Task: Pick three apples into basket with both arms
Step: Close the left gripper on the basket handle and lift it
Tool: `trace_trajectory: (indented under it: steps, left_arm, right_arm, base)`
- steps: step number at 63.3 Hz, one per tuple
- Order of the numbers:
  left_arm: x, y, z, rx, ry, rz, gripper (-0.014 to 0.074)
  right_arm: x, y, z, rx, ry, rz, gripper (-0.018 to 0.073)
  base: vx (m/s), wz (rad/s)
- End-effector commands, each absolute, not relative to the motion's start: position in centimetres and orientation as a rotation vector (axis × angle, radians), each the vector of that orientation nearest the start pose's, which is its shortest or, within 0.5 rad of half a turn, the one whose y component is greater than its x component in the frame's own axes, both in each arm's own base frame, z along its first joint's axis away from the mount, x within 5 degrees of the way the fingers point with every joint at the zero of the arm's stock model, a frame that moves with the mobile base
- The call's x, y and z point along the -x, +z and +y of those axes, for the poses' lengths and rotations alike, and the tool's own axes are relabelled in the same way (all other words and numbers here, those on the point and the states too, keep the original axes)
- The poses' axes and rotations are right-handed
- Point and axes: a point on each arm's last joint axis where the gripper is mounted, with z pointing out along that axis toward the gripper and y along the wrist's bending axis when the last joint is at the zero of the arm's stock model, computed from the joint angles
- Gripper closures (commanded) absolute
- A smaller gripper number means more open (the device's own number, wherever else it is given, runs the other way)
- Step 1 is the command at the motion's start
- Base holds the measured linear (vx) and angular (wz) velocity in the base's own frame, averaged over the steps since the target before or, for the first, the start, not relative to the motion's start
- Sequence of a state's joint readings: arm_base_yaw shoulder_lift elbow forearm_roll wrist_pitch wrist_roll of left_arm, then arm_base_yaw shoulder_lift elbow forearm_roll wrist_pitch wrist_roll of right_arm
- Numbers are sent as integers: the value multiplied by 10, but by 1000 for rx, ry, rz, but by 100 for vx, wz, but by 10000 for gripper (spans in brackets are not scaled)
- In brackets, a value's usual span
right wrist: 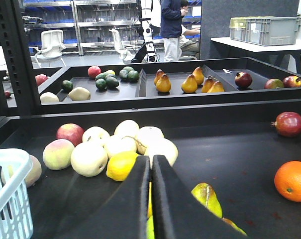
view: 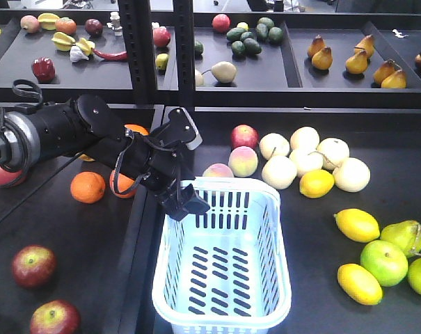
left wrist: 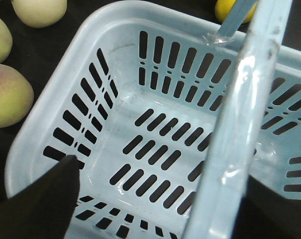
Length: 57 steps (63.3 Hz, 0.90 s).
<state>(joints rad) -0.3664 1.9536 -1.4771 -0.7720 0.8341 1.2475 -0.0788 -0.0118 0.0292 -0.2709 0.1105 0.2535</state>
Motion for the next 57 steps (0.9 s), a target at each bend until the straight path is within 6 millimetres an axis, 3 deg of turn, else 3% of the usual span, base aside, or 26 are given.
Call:
trace_trajectory:
  steps: [1, 20, 34, 48, 57]
  left_arm:
    - [-374, 259, -198, -1319, -599, 2006, 186]
    - [-367, 266, -199, -1342, -656, 2002, 605]
    - [-351, 306, -202, -1225, -810, 1909, 604]
    - [-319, 359, -200, -1108, -1050, 1836, 604]
    - [-299, 379, -195, -1109, -1111, 1851, 604]
  right_arm:
    - [-56, 197, -6, -47, -104, 1538, 564]
    - [-56, 197, -6, -47, -104, 1538, 564]
    - [-56, 197, -6, -47, -104, 1538, 564]
    - [-56, 197, -6, -47, -104, 1538, 564]
    - [-56, 197, -6, -47, -104, 1538, 564]
  base:
    - [0, 0]
    - [0, 0]
    - [0, 0]
    - [0, 0]
    - [0, 0]
